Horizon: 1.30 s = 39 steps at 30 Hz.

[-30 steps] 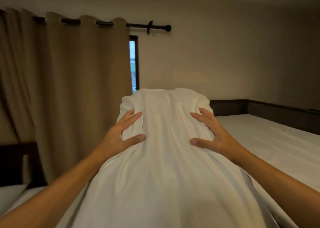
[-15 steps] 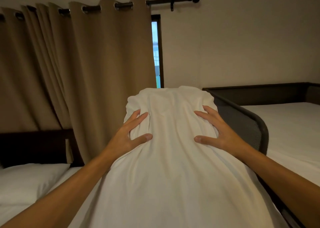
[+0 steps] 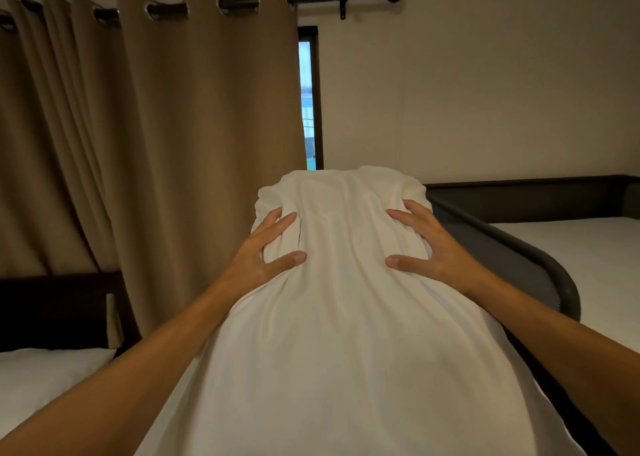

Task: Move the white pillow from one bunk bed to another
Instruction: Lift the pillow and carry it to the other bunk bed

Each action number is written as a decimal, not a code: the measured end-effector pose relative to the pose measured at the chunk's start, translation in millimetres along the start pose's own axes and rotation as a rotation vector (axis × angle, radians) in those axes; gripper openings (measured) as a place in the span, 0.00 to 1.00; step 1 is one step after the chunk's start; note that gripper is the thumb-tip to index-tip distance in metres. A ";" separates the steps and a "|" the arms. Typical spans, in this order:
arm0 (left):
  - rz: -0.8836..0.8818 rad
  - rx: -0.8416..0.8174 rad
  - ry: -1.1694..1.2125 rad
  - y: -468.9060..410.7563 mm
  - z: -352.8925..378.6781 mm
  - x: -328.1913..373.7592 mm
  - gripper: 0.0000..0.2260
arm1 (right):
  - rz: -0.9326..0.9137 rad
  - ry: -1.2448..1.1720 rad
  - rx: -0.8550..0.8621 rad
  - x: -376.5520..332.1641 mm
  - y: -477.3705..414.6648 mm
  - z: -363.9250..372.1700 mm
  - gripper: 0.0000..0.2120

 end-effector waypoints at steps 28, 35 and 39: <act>0.101 -0.094 0.198 -164.1 29.8 -207.3 0.36 | 0.130 0.199 0.070 81.7 -176.4 51.8 0.38; 0.171 -0.098 0.171 -215.9 51.6 -216.4 0.35 | 0.110 0.212 0.110 118.4 -209.2 30.8 0.39; 0.215 -0.096 0.145 -241.8 63.9 -214.7 0.32 | 0.104 0.231 0.153 126.8 -221.3 14.4 0.40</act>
Point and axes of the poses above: each hand's wrist, its own y-axis away from the middle knuckle, its own z-axis out of the palm, x = y × z, the point moved 1 cm from there along -y, towards the middle knuckle, and after that the axes turned 7 degrees about z, right-handed, at the moved point
